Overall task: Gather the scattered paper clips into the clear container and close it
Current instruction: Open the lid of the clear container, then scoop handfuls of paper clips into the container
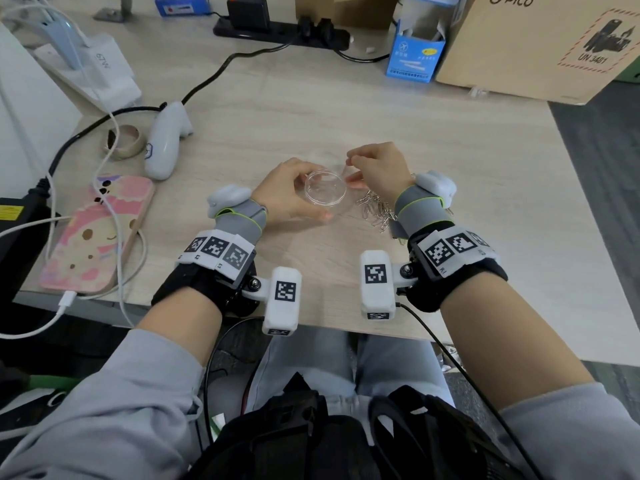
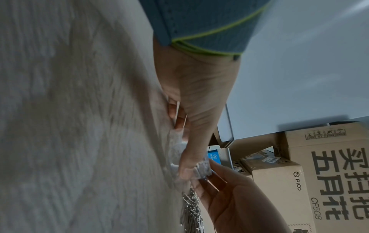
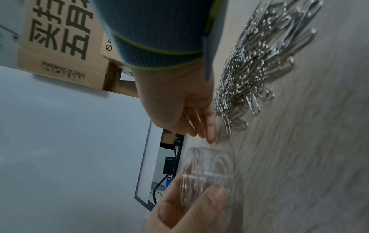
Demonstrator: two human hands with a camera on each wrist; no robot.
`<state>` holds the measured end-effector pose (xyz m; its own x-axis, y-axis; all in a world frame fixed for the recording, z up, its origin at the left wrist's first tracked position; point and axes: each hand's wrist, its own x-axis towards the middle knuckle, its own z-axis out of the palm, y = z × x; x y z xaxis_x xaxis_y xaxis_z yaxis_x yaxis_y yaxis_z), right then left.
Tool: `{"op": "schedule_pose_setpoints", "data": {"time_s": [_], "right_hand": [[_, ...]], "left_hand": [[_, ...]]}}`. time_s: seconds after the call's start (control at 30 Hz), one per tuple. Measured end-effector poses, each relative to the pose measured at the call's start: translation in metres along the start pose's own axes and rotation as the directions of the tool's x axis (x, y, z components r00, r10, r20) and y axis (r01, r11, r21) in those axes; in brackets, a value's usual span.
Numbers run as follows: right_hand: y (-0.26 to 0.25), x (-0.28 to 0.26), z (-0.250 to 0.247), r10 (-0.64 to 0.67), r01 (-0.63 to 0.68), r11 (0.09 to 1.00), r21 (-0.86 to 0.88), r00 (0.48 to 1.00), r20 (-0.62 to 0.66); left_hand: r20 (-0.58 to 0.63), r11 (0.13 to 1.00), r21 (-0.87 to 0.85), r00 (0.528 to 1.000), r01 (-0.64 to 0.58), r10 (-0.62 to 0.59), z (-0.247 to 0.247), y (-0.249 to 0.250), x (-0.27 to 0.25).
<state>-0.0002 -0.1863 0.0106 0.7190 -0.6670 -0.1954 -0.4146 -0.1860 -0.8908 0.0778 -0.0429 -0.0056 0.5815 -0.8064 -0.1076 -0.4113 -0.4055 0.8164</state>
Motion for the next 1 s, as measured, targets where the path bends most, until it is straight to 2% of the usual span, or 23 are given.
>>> {"op": "schedule_pose_setpoints", "data": {"time_s": [0.17, 0.33, 0.43, 0.57, 0.67, 0.77, 0.87, 0.93, 1.0], "right_hand": [[0.001, -0.013, -0.016, -0.050, 0.049, 0.999, 0.009, 0.997, 0.055], [0.007, -0.026, -0.036, -0.092, 0.091, 0.995, 0.033, 0.995, 0.047], [0.014, -0.029, -0.049, -0.098, 0.099, 0.995, 0.020, 0.995, -0.017], [0.028, -0.034, -0.075, -0.112, 0.096, 0.987, -0.131, 0.986, -0.124], [0.041, -0.038, -0.096, -0.088, 0.051, 0.981, -0.185, 0.976, -0.197], [0.055, -0.043, -0.108, -0.053, 0.002, 0.974, -0.227, 0.974, -0.219], [0.070, -0.049, -0.114, -0.017, -0.024, 0.983, -0.184, 0.976, -0.218], [0.079, -0.052, -0.114, 0.010, -0.045, 0.988, -0.147, 0.974, -0.228], [0.085, -0.054, -0.112, 0.033, -0.057, 0.993, -0.099, 0.973, -0.230]], "left_hand": [[-0.012, 0.998, 0.063, 1.000, 0.023, -0.022, 0.003, 0.002, 0.000], [-0.050, 0.993, 0.104, 0.998, 0.048, -0.043, 0.003, 0.013, -0.007], [-0.096, 0.992, 0.126, 0.995, 0.006, 0.006, 0.003, 0.028, -0.009], [-0.115, 0.989, 0.128, 0.989, -0.078, 0.093, 0.012, 0.049, -0.001], [-0.029, 0.970, 0.139, 0.978, -0.201, 0.207, 0.029, 0.066, 0.010], [0.107, 0.962, 0.135, 0.968, -0.239, 0.225, 0.053, 0.082, 0.015], [0.213, 0.898, 0.353, 0.957, -0.261, 0.194, 0.077, 0.089, 0.022], [0.203, 0.841, 0.498, 0.972, -0.210, 0.122, 0.090, 0.089, 0.029], [0.164, 0.816, 0.550, 0.981, -0.181, 0.107, 0.097, 0.086, 0.034]]}}
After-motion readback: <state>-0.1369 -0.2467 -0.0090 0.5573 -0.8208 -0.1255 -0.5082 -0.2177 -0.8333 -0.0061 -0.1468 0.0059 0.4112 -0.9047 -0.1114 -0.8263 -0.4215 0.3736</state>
